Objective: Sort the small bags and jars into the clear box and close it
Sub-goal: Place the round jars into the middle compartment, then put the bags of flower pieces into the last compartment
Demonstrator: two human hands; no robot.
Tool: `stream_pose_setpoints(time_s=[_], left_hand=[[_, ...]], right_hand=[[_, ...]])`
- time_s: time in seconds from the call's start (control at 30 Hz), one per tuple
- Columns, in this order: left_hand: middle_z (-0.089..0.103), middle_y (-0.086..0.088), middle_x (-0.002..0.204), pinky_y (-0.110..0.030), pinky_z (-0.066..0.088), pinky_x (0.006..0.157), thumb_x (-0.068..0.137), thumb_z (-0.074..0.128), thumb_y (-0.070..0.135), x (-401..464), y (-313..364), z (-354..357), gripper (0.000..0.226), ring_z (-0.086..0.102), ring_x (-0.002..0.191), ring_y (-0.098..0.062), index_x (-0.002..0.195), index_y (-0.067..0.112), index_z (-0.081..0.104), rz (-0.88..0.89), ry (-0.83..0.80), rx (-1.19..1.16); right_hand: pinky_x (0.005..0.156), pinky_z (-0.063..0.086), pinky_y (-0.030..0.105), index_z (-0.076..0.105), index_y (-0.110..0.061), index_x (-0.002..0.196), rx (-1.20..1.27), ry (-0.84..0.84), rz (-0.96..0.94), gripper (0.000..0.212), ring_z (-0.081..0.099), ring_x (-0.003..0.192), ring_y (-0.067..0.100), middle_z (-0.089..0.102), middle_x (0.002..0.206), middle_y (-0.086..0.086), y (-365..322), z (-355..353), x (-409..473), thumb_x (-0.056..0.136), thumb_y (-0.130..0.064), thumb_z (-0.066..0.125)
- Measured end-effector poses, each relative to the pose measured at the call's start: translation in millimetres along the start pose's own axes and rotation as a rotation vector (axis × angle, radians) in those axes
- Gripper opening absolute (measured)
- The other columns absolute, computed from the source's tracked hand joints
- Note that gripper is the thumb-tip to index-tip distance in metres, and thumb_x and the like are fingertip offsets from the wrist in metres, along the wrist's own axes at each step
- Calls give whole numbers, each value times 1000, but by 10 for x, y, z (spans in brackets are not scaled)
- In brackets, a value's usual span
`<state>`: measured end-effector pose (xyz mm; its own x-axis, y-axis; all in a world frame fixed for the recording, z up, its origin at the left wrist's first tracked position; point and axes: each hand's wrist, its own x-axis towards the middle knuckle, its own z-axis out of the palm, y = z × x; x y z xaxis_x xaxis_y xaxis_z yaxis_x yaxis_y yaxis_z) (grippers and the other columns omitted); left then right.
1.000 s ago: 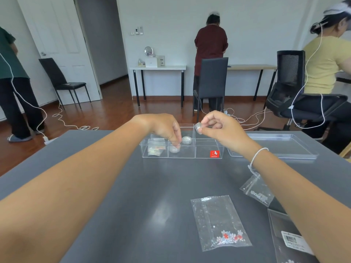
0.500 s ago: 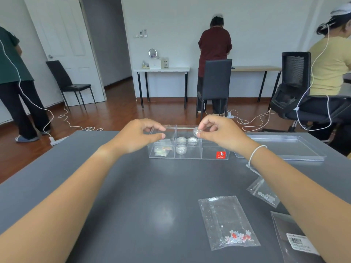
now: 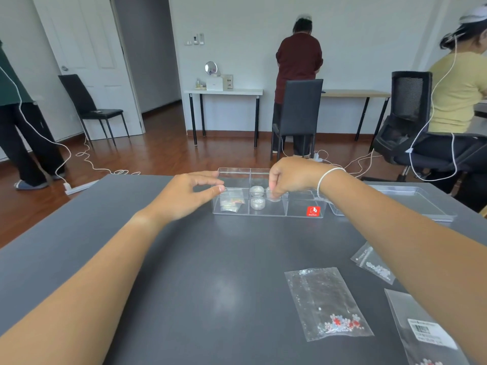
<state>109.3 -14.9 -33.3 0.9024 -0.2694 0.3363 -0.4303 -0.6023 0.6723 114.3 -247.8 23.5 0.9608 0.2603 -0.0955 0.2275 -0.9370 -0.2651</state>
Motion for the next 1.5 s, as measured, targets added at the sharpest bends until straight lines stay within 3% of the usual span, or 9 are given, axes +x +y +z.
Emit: stream_pose_setpoints(time_s=[0.17, 0.33, 0.57, 0.67, 0.77, 0.93, 1.07, 1.3, 1.5], left_hand=[[53, 17, 128, -13, 20, 97, 81, 63, 38, -9, -12, 4, 12, 42, 114, 9, 91, 42, 67, 7, -15, -25], [53, 17, 127, -14, 20, 97, 80, 63, 39, 22, -10, 23, 12, 42, 114, 9, 91, 43, 67, 5, -15, -34], [53, 15, 129, -8, 20, 93, 81, 63, 37, -17, 28, 48, 15, 42, 114, 9, 96, 38, 68, 13, -11, -27], [55, 13, 129, -7, 20, 91, 82, 63, 36, -20, -1, 3, 19, 43, 112, 8, 99, 34, 69, 15, 26, 1], [57, 10, 127, -13, 22, 96, 83, 62, 36, -40, 47, 15, 21, 44, 113, 5, 101, 30, 69, 39, 55, 56], [59, 12, 118, -29, 30, 101, 84, 60, 34, -70, 242, 47, 21, 46, 118, -13, 103, 29, 68, 114, 179, 164], [59, 15, 109, -23, 29, 90, 84, 60, 30, -149, 539, 177, 20, 46, 106, -15, 102, 29, 68, 219, 212, 167], [63, 13, 105, -8, 31, 78, 82, 63, 27, -386, 951, 546, 19, 47, 98, 3, 100, 27, 69, 344, -3, 93], [65, 18, 97, -1, 33, 69, 76, 68, 37, -566, 1085, 759, 25, 52, 89, 5, 101, 36, 68, 322, -339, 43]], right_hand=[[82, 48, 34, 65, -16, 74, -3, -82, -4, 11, 59, 95, 23, 66, 97, 4, -20, -5, 53, 70, -20, 75], [84, 47, 33, 62, -19, 69, -8, -85, -17, 12, 59, 98, 23, 67, 104, 5, 16, -6, 43, 72, -22, 74], [102, 35, 50, 69, -22, 75, 87, 196, -63, 6, 56, 99, 17, 65, 85, -11, 126, 7, -213, 77, -26, 65], [97, 42, 37, 67, -28, 70, 222, 337, -126, 8, 58, 94, 10, 65, 87, -15, 154, 3, -410, 77, -25, 63], [71, 36, 1, 64, -31, 66, 299, 397, -178, 15, 54, 76, -9, 62, 76, -22, 258, 34, -720, 78, -22, 66], [66, 41, 14, 66, -28, 68, 340, 428, -141, 9, 57, 74, 16, 68, 81, -7, 546, 140, -1168, 75, -23, 69], [58, 37, 3, 65, -28, 67, 329, 398, -96, 10, 51, 63, 3, 65, 75, -15, 746, 240, -1380, 75, -24, 70], [62, 35, 15, 61, -36, 81, 250, 322, 35, 11, 48, 71, -1, 60, 92, -16, 1058, 402, -1499, 73, -37, 70], [69, 37, 23, 58, -34, 98, 230, 234, 147, 38, 51, 82, 3, 55, 100, -10, 1115, 436, -1551, 67, -54, 67]])
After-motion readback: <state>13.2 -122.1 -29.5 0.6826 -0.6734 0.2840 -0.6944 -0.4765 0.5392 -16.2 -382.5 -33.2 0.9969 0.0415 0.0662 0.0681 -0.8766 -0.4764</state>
